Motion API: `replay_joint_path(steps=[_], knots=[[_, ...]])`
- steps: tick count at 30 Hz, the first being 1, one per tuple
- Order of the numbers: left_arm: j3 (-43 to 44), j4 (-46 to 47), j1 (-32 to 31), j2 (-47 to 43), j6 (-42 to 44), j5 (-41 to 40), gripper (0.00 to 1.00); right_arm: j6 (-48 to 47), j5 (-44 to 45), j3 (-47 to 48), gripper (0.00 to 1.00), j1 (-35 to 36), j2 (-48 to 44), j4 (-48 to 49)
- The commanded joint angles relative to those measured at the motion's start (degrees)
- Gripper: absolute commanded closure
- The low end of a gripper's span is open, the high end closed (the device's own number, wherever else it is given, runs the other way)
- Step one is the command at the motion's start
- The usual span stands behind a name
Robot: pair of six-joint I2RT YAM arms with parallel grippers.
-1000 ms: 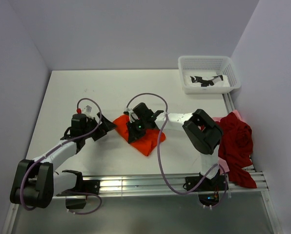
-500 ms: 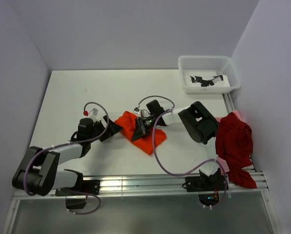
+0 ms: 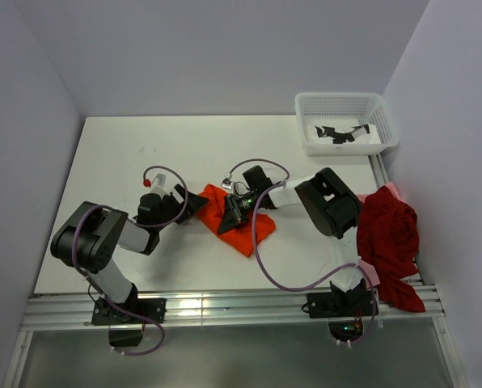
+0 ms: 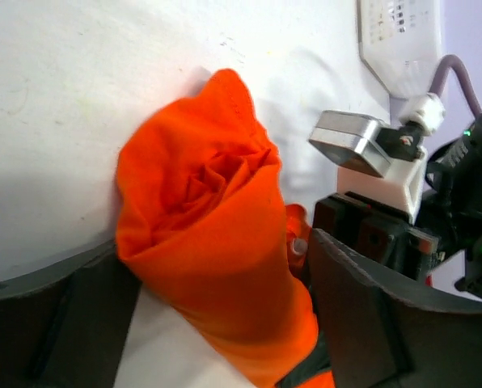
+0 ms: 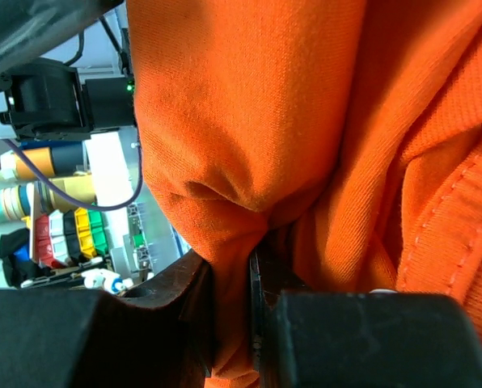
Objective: Roll the t-shirts
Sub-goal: Roll the tshirt
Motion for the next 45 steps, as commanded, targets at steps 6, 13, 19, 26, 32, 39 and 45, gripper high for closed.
replay_joint_path(steps=[6,13,19,26,32,39,45], knots=[[1.30,-3.21,-1.09,5.44,0.51,-6.44,0.43,-1.40,2.79,-2.34,1.00,-0.07,1.76,-1.18],[0.95,-1.02,-1.10,5.78,1.47,-10.14,0.83,-1.31,2.52,-3.39,0.92,-0.07,0.27,-0.04],[-0.64,2.25,-1.18,6.84,0.77,-10.57,0.94,-1.14,3.05,-4.54,0.62,0.01,-1.92,0.58],[-0.99,2.34,-1.18,6.14,1.21,-10.93,0.96,-3.24,10.06,-7.52,0.35,0.02,-9.03,-3.19],[-1.25,2.07,-1.18,5.35,1.39,-11.10,0.96,-4.65,18.33,-11.56,0.32,0.19,-18.53,-7.14],[-1.34,1.98,-1.27,5.08,1.21,-11.10,0.96,-4.57,21.86,-15.52,0.32,0.37,-22.84,-9.00],[-1.34,0.93,-1.53,4.38,1.65,-11.37,0.96,-3.16,21.77,-19.04,0.33,0.72,-25.66,-6.80]])
